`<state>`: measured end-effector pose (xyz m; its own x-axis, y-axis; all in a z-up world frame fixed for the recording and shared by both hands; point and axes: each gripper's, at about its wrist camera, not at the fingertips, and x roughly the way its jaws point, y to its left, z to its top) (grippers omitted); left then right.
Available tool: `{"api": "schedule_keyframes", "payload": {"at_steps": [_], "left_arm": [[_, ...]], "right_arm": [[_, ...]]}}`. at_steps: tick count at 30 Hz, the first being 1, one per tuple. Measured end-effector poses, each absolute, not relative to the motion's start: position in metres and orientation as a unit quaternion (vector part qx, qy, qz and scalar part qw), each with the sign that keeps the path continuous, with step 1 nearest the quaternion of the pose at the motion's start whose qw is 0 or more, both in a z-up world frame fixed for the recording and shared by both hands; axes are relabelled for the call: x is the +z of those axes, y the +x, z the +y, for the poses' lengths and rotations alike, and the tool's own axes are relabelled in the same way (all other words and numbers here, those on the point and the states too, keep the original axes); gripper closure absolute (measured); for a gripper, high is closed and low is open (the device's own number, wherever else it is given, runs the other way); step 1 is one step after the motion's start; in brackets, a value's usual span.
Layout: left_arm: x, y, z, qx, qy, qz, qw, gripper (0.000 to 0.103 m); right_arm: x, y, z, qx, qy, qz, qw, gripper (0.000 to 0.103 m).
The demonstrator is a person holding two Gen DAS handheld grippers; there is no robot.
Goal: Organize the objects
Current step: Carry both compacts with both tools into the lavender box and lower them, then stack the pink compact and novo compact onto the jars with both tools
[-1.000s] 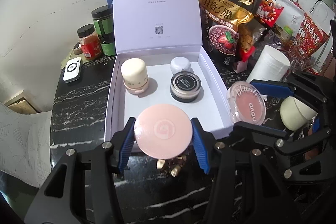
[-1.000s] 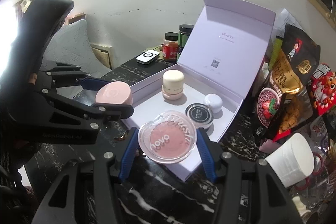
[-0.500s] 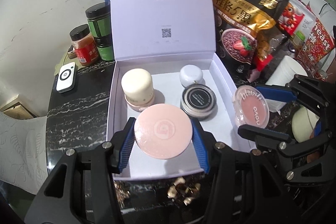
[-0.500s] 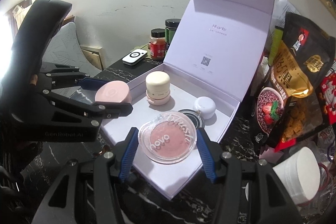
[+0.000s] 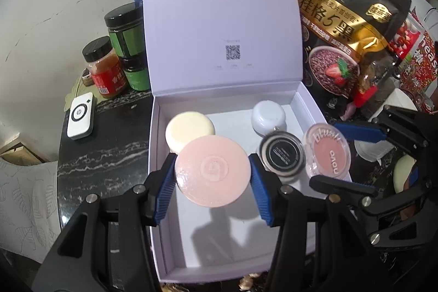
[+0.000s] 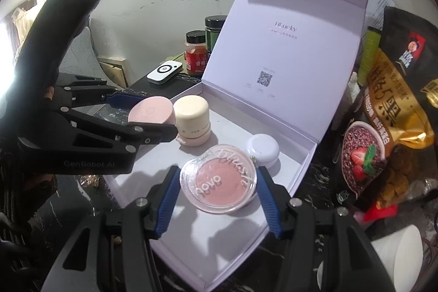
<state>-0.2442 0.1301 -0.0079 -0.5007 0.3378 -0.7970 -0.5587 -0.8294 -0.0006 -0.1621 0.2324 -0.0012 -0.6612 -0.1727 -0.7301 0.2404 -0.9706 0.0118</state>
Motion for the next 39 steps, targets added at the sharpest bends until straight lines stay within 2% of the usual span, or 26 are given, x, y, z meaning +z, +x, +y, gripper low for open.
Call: {"api": "schedule_keyframes", "payload": {"at_steps": [24, 39], "left_arm": [[-0.025, -0.301, 0.135, 0.855, -0.429, 0.128, 0.262, 0.053], [-0.030, -0.304, 0.140, 0.853, -0.426, 0.134, 0.269, 0.053]], "right_arm": [[-0.027, -0.206, 0.237, -0.899, 0.421, 0.040, 0.111, 0.047], [-0.043, -0.212, 0.237, -0.890, 0.441, 0.037, 0.111, 0.047]]}}
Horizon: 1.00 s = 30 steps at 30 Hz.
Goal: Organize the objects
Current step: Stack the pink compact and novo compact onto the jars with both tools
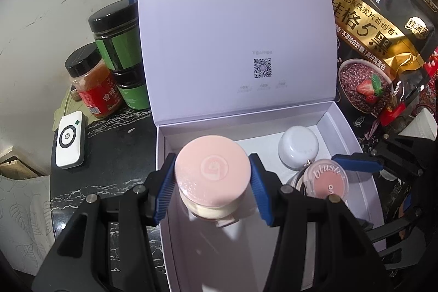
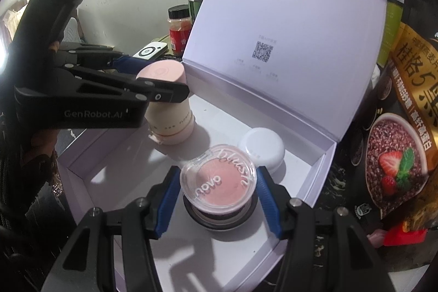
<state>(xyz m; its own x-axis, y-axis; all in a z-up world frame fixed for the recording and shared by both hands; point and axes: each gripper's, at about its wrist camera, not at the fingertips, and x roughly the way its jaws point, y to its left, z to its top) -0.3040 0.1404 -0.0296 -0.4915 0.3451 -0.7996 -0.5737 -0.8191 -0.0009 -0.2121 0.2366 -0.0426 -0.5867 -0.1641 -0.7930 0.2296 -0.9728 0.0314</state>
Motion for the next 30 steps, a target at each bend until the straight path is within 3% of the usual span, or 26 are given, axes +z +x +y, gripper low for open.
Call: {"api": "schedule_keyframes", "payload": {"at_steps": [30], "left_arm": [[-0.036, -0.307, 0.146, 0.852, -0.429, 0.133, 0.267, 0.053]], "right_arm": [[-0.054, -0.220, 0.238, -0.885, 0.454, 0.048, 0.095, 0.046]]}}
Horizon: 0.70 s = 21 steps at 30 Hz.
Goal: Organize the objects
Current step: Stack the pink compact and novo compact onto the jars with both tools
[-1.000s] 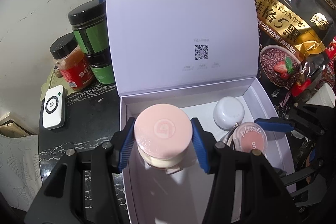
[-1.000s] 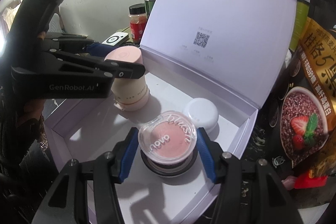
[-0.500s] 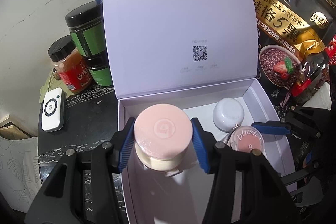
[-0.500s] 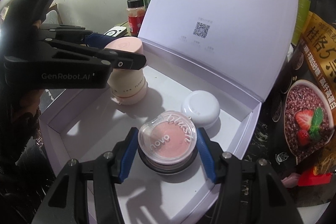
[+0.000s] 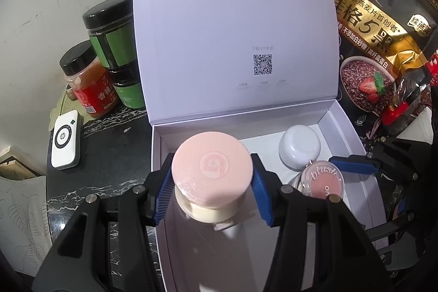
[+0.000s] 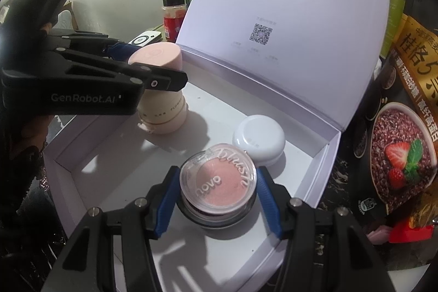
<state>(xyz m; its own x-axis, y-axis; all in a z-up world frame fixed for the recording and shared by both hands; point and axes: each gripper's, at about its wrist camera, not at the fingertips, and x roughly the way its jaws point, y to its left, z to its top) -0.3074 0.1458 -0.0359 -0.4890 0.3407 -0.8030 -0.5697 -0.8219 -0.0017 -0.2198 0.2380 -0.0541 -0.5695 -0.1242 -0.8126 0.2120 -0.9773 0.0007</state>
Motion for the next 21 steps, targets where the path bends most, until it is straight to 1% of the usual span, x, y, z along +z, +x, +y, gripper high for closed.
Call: {"api": "schedule_keyframes", "payload": {"at_steps": [5, 8, 15, 17, 21], "left_arm": [[-0.034, -0.306, 0.146, 0.854, -0.427, 0.133, 0.267, 0.053], [-0.034, -0.306, 0.146, 0.855, -0.426, 0.134, 0.264, 0.053], [-0.030, -0.307, 0.141, 0.860, -0.426, 0.123, 0.252, 0.052], [-0.028, -0.307, 0.139, 0.861, -0.427, 0.116, 0.250, 0.051], [-0.022, -0.304, 0.136, 0.865, -0.423, 0.111, 0.247, 0.046]], "right_arm": [[-0.053, -0.222, 0.239, -0.883, 0.457, 0.046, 0.094, 0.045], [-0.052, -0.220, 0.240, -0.883, 0.458, 0.049, 0.089, 0.040], [-0.052, -0.221, 0.243, -0.882, 0.459, 0.040, 0.093, 0.039], [-0.051, -0.220, 0.244, -0.884, 0.457, 0.036, 0.094, 0.039], [-0.042, -0.214, 0.246, -0.889, 0.449, 0.033, 0.084, 0.037]]}}
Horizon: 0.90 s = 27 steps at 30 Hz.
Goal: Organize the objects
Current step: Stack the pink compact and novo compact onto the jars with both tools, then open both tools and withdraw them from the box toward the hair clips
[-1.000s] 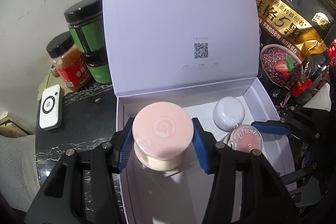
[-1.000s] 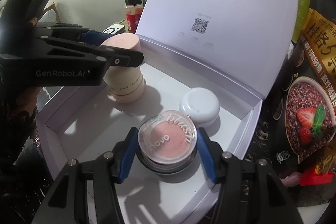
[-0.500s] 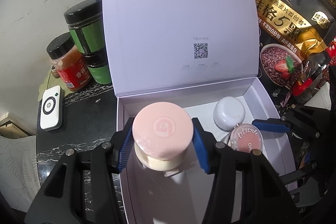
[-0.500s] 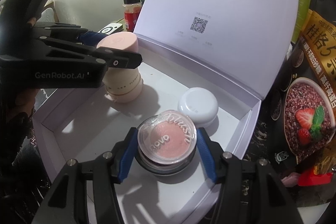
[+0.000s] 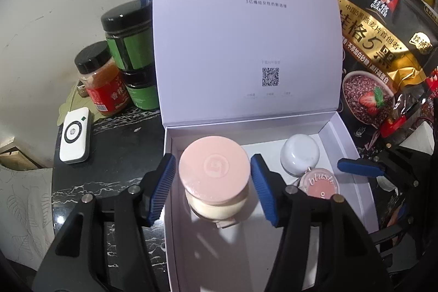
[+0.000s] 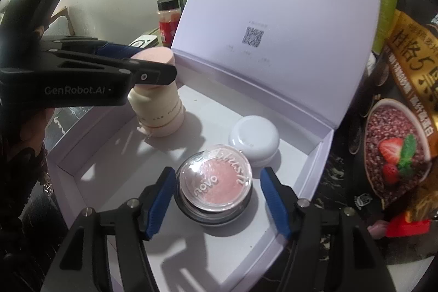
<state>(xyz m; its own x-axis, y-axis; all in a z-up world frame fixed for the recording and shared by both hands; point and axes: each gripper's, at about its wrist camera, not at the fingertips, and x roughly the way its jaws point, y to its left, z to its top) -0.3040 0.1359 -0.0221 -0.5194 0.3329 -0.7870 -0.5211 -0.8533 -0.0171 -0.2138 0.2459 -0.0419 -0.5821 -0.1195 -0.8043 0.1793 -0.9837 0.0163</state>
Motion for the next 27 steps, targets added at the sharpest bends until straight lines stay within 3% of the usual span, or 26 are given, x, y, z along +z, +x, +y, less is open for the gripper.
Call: {"api": "schedule_keyframes", "payload": {"at_steps": [19, 27], "left_arm": [[0.015, -0.271, 0.120, 0.880, -0.400, 0.101, 0.238, 0.041], [0.041, -0.240, 0.106, 0.889, -0.382, 0.099, 0.230, 0.033]], "right_arm": [[0.002, -0.175, 0.244, -0.906, 0.418, 0.045, 0.056, 0.037], [0.024, -0.154, 0.233, -0.915, 0.397, 0.053, 0.045, 0.037]]}}
